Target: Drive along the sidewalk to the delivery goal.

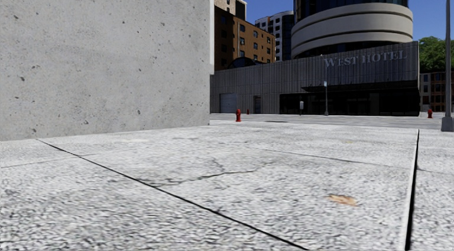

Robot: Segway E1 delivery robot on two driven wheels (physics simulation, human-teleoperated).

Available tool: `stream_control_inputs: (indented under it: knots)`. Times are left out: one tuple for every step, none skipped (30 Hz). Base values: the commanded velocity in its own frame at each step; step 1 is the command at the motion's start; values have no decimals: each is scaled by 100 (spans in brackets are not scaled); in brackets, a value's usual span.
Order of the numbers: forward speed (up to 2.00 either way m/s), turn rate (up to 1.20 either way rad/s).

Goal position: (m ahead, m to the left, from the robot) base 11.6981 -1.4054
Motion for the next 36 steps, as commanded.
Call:
stream_control_inputs:
  knots:
    - [200,0]
    - [200,0]
    - [200,0]
    - [200,0]
    - [200,0]
    - [200,0]
    - [200,0]
    - [200,0]
    - [200,0]
    - [200,0]
    - [200,0]
    - [200,0]
    - [200,0]
    - [200,0]
    - [200,0]
    - [200,0]
    - [200,0]
    - [200,0]
    - [200,0]
    - [200,0]
    - [200,0]
    - [200,0]
    - [200,0]
    - [200,0]
    - [200,0]
    - [200,0]
    - [200,0]
    - [200,0]
    - [200,0]
    - [200,0]
    - [200,0]
    - [200,0]
    - [200,0]
    - [200,0]
    - [200,-6]
    - [200,-12]
